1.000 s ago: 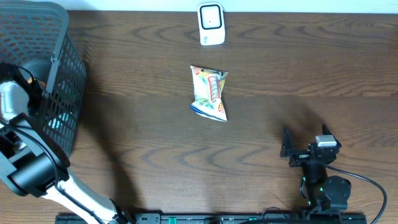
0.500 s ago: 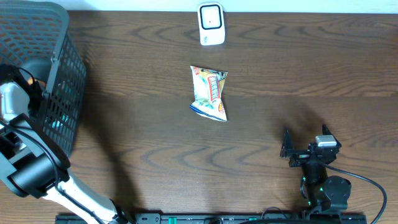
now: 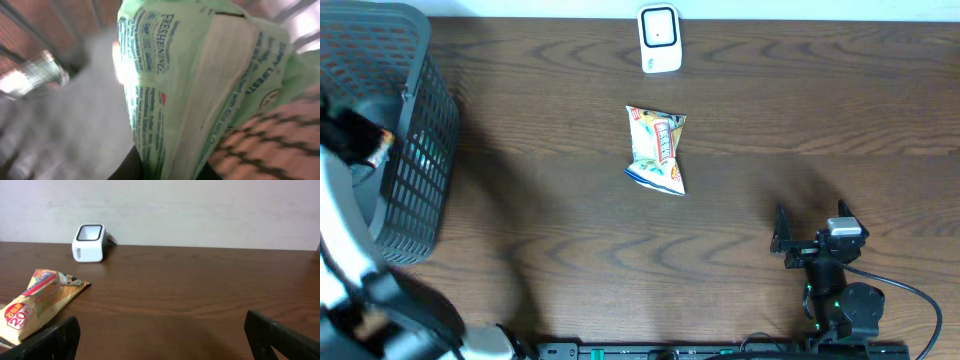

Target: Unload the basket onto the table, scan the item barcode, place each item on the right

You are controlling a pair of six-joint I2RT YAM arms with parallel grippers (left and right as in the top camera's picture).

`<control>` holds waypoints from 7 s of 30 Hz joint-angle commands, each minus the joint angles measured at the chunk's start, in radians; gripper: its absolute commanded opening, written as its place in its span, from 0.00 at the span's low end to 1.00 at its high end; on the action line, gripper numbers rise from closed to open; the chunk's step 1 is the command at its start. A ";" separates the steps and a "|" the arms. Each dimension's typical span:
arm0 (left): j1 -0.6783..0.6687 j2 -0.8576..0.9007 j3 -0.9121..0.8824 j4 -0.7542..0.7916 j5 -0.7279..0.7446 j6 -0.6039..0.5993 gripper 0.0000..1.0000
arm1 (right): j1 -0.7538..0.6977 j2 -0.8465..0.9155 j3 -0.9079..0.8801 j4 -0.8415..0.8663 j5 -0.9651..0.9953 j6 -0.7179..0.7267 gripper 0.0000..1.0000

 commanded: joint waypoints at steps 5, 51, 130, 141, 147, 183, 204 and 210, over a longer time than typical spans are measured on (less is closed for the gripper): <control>0.003 -0.284 0.027 0.134 0.030 -0.269 0.08 | -0.002 -0.005 -0.002 -0.003 0.005 -0.011 0.99; -1.064 0.433 0.023 0.042 -0.138 -0.125 0.08 | -0.002 -0.005 -0.002 -0.003 0.005 -0.011 0.99; -1.048 0.504 0.033 0.001 -0.167 -0.286 0.08 | -0.002 -0.005 -0.002 -0.003 0.005 -0.011 0.99; -1.049 0.502 0.037 0.011 -0.156 -0.283 0.34 | -0.002 -0.005 -0.002 -0.003 0.005 -0.011 0.99; -1.049 0.436 0.086 0.012 -0.114 -0.185 0.62 | -0.002 -0.005 -0.002 -0.003 0.005 -0.011 0.99; -0.173 -0.250 0.133 0.067 -0.123 -0.082 1.00 | -0.002 -0.005 -0.002 -0.003 0.005 -0.011 0.99; -0.061 -0.040 0.080 -0.078 -0.206 0.213 1.00 | -0.002 -0.005 -0.002 -0.003 0.005 -0.011 0.99; -0.061 -0.023 0.080 -0.073 -0.281 0.217 1.00 | -0.002 -0.005 -0.002 -0.003 0.005 -0.011 0.99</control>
